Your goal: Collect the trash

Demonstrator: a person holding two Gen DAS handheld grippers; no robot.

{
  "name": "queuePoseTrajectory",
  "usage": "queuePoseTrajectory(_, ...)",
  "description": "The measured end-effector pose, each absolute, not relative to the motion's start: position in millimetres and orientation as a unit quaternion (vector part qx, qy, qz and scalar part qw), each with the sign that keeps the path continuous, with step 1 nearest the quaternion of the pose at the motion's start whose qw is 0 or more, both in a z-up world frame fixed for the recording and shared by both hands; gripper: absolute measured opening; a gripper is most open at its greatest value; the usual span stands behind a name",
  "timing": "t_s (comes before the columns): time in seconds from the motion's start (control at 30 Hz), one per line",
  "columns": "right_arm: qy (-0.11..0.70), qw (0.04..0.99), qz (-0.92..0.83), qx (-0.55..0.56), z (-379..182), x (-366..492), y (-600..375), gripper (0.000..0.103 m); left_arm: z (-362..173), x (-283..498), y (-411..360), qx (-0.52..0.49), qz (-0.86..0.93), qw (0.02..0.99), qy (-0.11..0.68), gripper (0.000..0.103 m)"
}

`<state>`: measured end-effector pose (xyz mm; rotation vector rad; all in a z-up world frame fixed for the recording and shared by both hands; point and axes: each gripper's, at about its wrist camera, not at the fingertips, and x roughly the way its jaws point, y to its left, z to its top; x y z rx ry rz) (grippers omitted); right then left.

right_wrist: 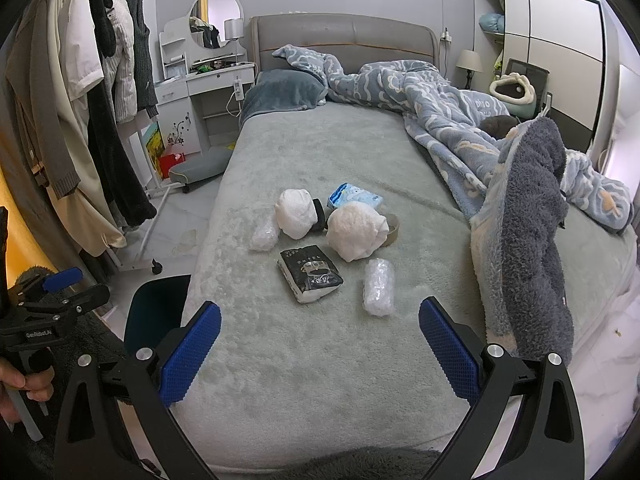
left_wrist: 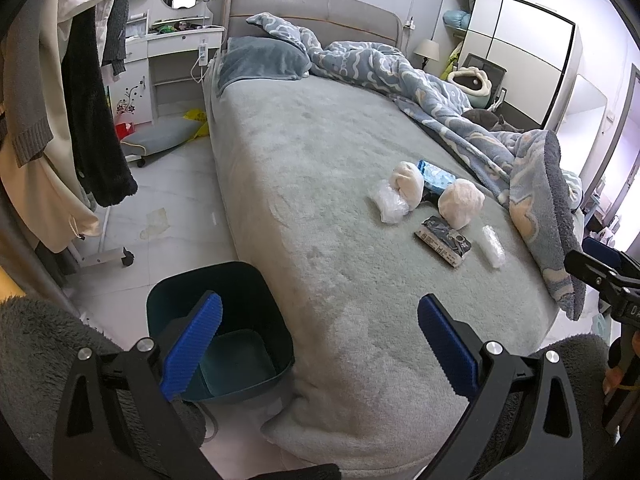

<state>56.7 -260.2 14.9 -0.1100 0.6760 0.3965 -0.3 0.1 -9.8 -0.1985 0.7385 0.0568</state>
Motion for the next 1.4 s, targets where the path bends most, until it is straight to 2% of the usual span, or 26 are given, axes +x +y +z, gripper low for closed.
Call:
queuePoseTrajectory(0.5,0.36,0.915,0.178,-0.046,14,85,-256,0.1,-12,5,-7,-0.066,0.009,0.934,0.352,0.1)
queuePoseTrajectory(0.7,0.352,0.919,0.18,-0.012,14,111,-262,0.099,-4,12,-19,-0.014,-0.002,0.943,0.333,0.099)
queuePoseTrajectory(0.87,0.35,0.92,0.176,-0.015,10,140,-268,0.085,-4,31,-27,0.035,-0.04,0.941,0.334,0.098)
queuePoseTrajectory(1.0,0.364,0.913,0.184,-0.021,-2,166,-269,0.084,-8,48,-18,0.037,-0.063,0.937,0.341,0.098)
queuePoseTrajectory(1.1,0.374,0.906,0.196,-0.027,-10,184,-265,0.08,-11,61,-14,0.037,-0.069,0.935,0.345,0.095)
queuePoseTrajectory(1.17,0.381,0.902,0.199,-0.038,-17,196,-265,0.079,-13,75,-14,0.05,-0.069,0.932,0.351,0.083)
queuePoseTrajectory(1.2,0.383,0.901,0.201,-0.042,-20,200,-265,0.079,-13,79,-14,0.055,-0.07,0.931,0.353,0.08)
queuePoseTrajectory(1.3,0.388,0.895,0.213,-0.06,-25,212,-261,0.079,-16,98,-12,0.062,-0.092,0.926,0.36,0.078)
queuePoseTrajectory(1.4,0.388,0.888,0.232,-0.08,-28,222,-255,0.079,-19,114,-13,0.071,-0.114,0.921,0.364,0.072)
